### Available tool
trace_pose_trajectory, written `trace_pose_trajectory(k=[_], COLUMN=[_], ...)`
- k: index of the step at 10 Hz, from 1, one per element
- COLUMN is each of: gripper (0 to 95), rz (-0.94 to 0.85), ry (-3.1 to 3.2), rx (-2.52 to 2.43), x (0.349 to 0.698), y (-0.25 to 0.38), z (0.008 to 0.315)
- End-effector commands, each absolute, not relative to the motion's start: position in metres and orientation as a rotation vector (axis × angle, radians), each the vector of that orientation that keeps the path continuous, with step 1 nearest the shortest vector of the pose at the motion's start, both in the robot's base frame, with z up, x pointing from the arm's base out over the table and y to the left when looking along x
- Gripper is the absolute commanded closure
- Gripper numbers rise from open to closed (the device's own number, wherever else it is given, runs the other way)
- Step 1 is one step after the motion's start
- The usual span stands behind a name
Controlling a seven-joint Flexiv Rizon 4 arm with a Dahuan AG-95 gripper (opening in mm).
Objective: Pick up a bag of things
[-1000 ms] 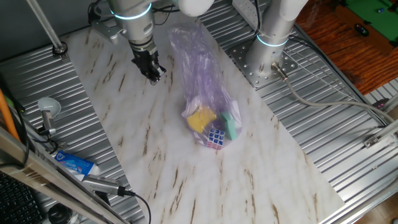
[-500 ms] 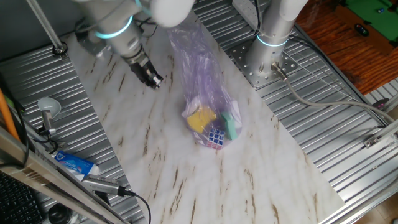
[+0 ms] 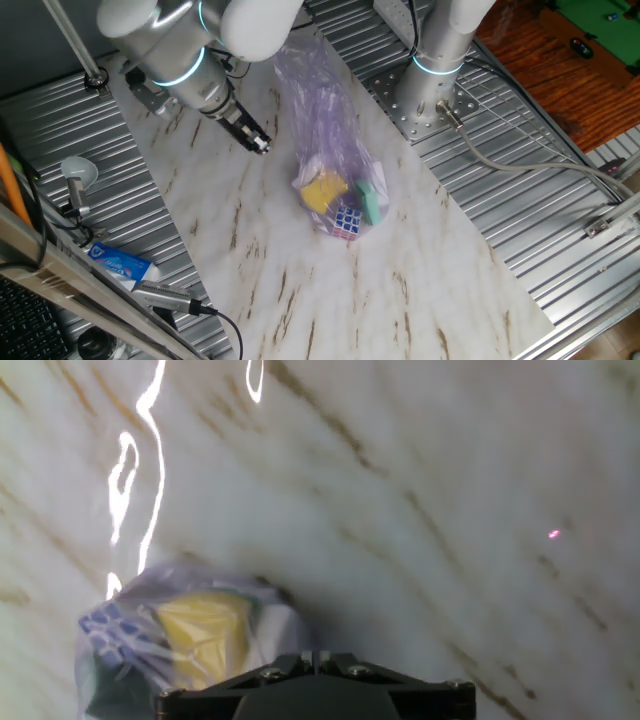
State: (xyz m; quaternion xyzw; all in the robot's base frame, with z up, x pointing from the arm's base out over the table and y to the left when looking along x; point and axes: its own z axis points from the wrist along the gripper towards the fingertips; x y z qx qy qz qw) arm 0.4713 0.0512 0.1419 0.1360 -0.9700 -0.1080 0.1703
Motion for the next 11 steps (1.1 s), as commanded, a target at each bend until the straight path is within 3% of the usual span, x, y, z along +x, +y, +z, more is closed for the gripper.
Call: trace_pose_trajectory(k=[1,9,10,11], gripper=[38.0,38.0,57.0,57.0], rz=[-0.386,-0.383,-0.37,-0.36], ry=[-2.706,-2.712,-2.72,-2.72], rx=[0.387,0.387,0.377,0.381], x=[0.4685,0.4682,0.4704,0.4704], y=[0.0516,0.0517,0.052,0.052], z=[0.1347,0.1293,0.1296,0.1296])
